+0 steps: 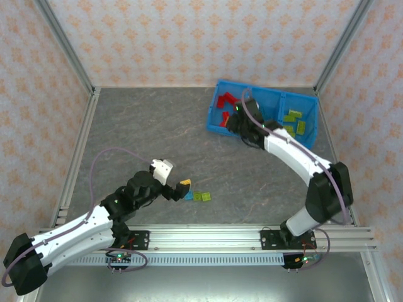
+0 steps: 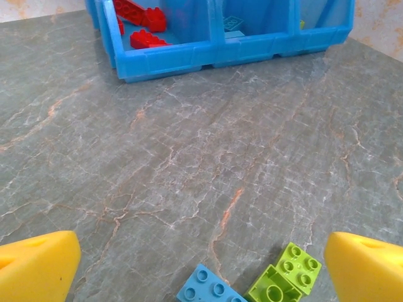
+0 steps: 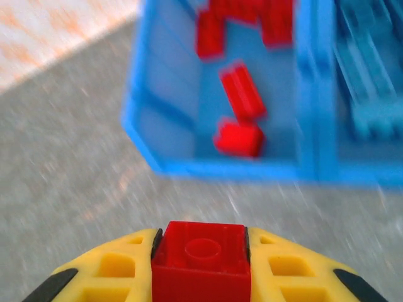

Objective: Sort the legos into containers by color

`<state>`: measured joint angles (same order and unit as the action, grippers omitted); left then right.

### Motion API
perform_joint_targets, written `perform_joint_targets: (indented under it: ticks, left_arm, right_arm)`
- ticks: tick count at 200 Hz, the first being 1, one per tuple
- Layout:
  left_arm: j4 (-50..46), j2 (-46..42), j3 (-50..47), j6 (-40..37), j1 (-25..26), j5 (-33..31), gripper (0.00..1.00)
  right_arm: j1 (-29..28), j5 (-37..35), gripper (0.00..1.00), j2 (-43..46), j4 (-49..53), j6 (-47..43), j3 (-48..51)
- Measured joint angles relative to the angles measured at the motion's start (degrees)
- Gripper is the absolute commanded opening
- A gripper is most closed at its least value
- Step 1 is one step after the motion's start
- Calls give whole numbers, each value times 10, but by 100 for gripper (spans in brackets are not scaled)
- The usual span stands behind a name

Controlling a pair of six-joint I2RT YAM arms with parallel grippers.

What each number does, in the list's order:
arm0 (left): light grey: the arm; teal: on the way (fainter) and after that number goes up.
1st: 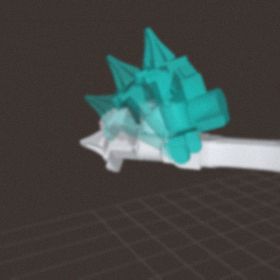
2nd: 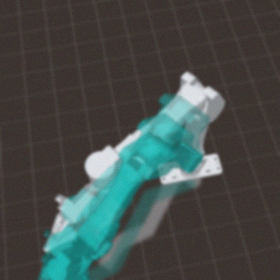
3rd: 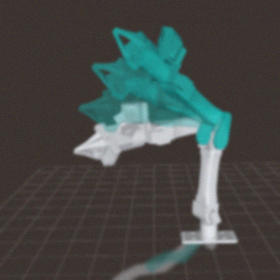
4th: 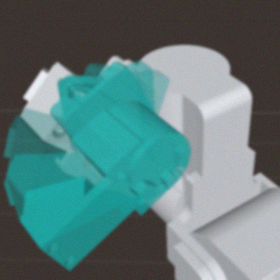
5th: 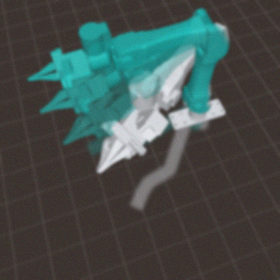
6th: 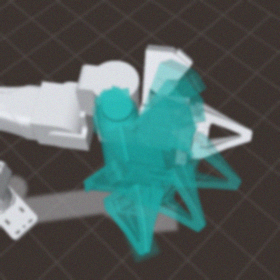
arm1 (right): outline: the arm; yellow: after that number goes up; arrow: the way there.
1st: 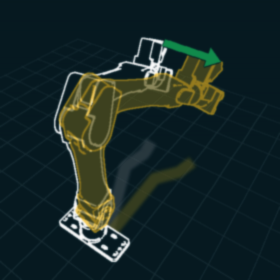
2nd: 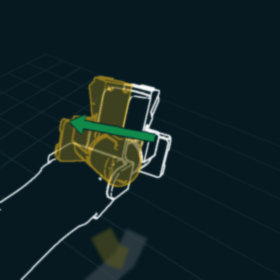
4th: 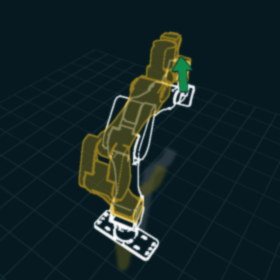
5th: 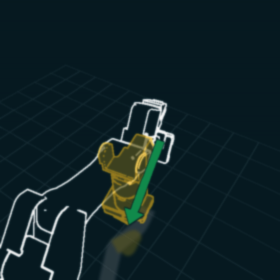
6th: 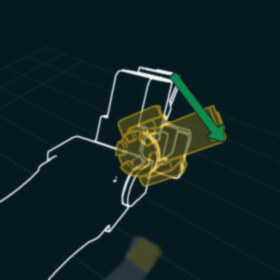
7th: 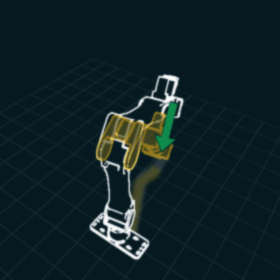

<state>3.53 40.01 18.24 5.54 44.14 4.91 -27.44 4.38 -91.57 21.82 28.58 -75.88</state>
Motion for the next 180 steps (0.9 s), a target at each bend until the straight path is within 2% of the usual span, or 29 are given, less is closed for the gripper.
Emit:
perform_joint_targets:
  ticks: [22, 35, 44, 54, 61, 79, 98, 116, 139, 156, 180]
  left_arm:
    - [-3, -7, 0, 4, 0, -24, 100]
    - [-5, -21, -1, 4, 0, -41, 100]
    - [-8, -34, -1, 5, 0, -54, 100]
    - [-10, -52, -3, 6, 0, -70, 100]
    - [-13, -65, -5, 6, 0, -81, 100]
    - [-21, -91, -12, 6, 0, -106, 100]
    - [-30, -108, -18, 9, 0, -129, 100]
    - [-36, -117, -20, 10, 0, -144, 100]
    - [-38, -118, -23, 12, 0, -155, 100]
    - [-39, -117, -23, 15, 0, -160, 100]
    - [-39, -116, -23, 17, 0, -164, 100]
  right_arm:
    - [15, -21, 22, -88, 8, -30, -117]
    - [26, -35, 26, -151, 27, -47, -186]
    - [33, -43, 33, -195, 41, -58, -233]
    - [40, -47, 54, -237, 61, -70, -280]
    - [44, -50, 61, -266, 80, -78, -315]
    - [48, -54, 67, -318, 127, -98, -393]
    - [47, -53, 67, -322, 156, -110, -417]
    - [41, -43, 68, -275, 152, -111, -371]
    - [17, -29, 74, -120, 117, -107, -192]
    - [-38, -27, 75, 18, 81, -103, -56]
    - [-137, -15, 75, 159, 51, -83, 76]
